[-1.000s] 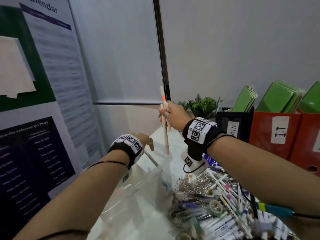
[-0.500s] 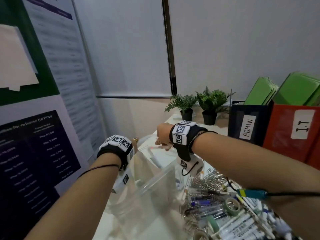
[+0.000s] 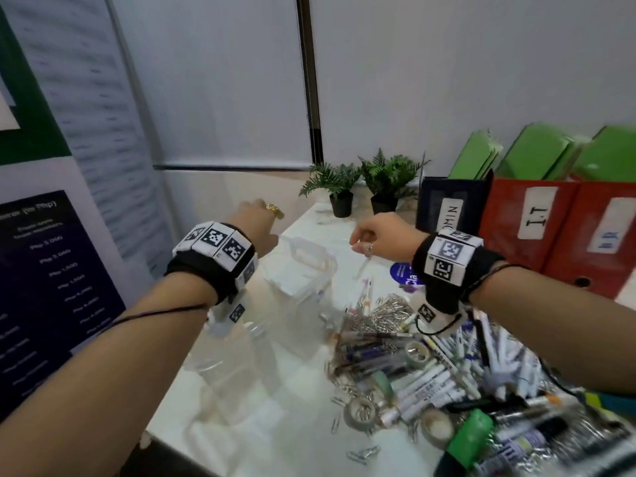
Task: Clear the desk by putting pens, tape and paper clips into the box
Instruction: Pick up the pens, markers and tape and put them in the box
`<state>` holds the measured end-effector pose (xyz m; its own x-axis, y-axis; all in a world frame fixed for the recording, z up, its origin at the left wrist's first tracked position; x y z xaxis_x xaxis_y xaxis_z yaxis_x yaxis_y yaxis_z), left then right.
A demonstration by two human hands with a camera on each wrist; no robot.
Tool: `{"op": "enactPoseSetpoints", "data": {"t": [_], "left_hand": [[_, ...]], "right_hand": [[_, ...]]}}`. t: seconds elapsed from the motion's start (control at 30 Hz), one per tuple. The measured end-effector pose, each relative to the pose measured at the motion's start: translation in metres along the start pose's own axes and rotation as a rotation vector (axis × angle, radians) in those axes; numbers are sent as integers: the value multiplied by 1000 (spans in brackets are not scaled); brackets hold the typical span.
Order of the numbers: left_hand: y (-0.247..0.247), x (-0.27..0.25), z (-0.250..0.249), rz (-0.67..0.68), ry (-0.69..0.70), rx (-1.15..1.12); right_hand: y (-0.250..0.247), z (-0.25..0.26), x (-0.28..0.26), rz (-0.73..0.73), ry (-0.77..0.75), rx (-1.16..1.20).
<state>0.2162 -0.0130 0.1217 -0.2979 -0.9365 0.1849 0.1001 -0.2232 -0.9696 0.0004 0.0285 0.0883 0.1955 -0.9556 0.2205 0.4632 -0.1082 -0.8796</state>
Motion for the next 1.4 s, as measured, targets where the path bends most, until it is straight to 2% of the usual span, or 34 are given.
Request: {"op": "enactPoseSetpoints", "data": {"t": [0.13, 0.3, 0.53, 0.57, 0.63, 0.73, 0.83, 1.0, 1.1, 1.23, 1.4], "left_hand": [[-19, -37, -56, -88, 206, 54], [-11, -73, -121, -126, 491, 477], [4, -106, -162, -24, 960, 844], [5, -108, -163, 4, 986, 878], [1, -109, -166, 55, 932, 842], [-17, -108, -185, 168, 759, 469], [-6, -112, -213, 296, 645, 180], [65, -123, -238, 474, 464, 234], [97, -122, -238, 502, 389, 245], [112, -122, -232, 483, 348, 186], [116, -121, -225, 530, 305, 73]], "right_hand": [[7, -40, -65, 167, 59, -116], [31, -60, -125, 391, 51, -222], [56, -66, -150, 484, -35, -241], [59, -66, -154, 496, -40, -245], [67, -64, -159, 513, -57, -276], [72, -67, -160, 492, -55, -276], [72, -70, -159, 507, -33, -316], [69, -72, -163, 570, -54, -471], [71, -72, -162, 589, -69, -500], [74, -75, -158, 601, -46, -502], [76, -78, -157, 615, -51, -541]]}}
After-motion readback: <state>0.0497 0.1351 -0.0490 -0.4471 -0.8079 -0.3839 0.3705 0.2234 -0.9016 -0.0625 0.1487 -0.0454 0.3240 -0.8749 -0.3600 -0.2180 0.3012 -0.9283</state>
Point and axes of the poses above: each hand's wrist, its own x-axis towards the middle knuckle, its own y-axis out of the palm, z = x × y, the point moved 3 cm from there along x, towards the middle knuckle, and after that the axes turned 2 degrees about -y, right-handed, at the moved point
